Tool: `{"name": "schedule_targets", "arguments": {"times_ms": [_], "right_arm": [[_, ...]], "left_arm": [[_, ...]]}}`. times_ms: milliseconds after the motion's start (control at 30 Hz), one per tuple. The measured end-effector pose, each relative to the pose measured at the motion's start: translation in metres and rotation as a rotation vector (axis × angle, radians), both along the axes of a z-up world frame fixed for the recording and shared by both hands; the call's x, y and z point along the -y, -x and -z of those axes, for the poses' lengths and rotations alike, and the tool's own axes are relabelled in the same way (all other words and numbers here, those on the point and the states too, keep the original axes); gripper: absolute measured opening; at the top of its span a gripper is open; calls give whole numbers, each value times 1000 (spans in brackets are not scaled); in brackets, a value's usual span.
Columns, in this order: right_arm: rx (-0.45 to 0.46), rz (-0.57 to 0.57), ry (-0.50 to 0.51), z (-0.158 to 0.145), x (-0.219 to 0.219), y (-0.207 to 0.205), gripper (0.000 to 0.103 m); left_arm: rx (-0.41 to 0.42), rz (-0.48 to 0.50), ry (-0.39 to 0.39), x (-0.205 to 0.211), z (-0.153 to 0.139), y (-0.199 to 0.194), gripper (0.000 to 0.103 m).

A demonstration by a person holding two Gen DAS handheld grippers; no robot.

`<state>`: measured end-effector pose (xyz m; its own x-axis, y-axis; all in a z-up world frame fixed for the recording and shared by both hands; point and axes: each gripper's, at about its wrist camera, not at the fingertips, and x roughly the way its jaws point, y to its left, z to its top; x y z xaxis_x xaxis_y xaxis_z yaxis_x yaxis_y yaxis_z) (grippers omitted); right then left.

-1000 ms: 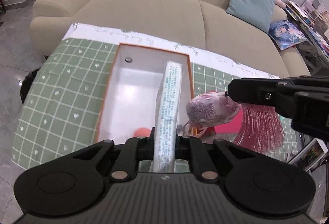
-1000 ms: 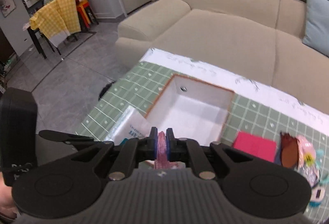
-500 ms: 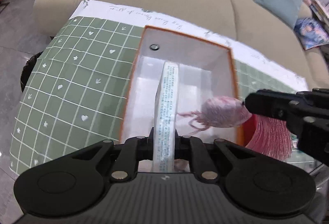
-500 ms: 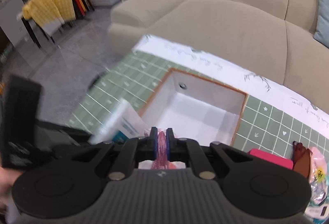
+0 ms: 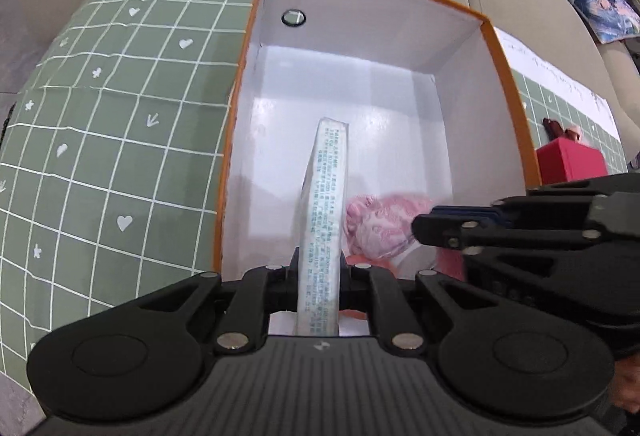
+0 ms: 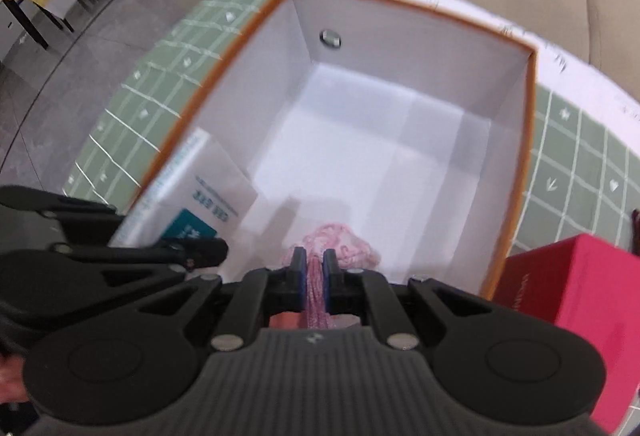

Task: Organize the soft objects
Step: 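Carry the white packet and pink pouch over the white box with both tools, then lower into the box and open the right tool while the left tool releases the packet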

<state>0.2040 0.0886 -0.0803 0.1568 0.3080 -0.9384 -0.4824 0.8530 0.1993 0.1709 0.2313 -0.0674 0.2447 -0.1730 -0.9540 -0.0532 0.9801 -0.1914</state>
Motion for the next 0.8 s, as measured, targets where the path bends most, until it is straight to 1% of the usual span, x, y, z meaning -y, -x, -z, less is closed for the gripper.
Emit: {"name": "schedule_targets", "arguments": {"times_ms": [67,133,167,233,267,300,367,467,567,667,767,800], "right_arm": [[6,-4,26,9,-4,0,5],[6,8,73,20,-5,-3,5],[-11,26,89,25,-3,-5,5],[-57,43,67,30,3,-5,7],[-78,43,57,32,5,-4,14],[-83,48,60,33,7,-2,29],[-65,50,67,29,9,1,33],[-51,54,45,19,12,5,38],[-16,52,46,8,13,8,49],[3,41,39,-1,16,9,49],[9,47,26,-6,20,11,49],[14,46,27,-8,21,12,49]], "left_arm": [[15,15,-23,3,0,0,12],[20,13,-20,4,-1,1,12],[23,13,-15,4,-1,2,12],[21,19,-4,7,1,4,12],[14,24,-2,8,3,4,12],[7,30,-2,9,6,3,12],[-8,34,-5,14,11,5,12],[-25,29,7,15,16,8,12],[-31,24,8,15,18,9,12],[-35,18,9,15,20,7,12],[-34,12,-13,18,21,6,12],[-30,10,-29,22,22,6,18]]}}
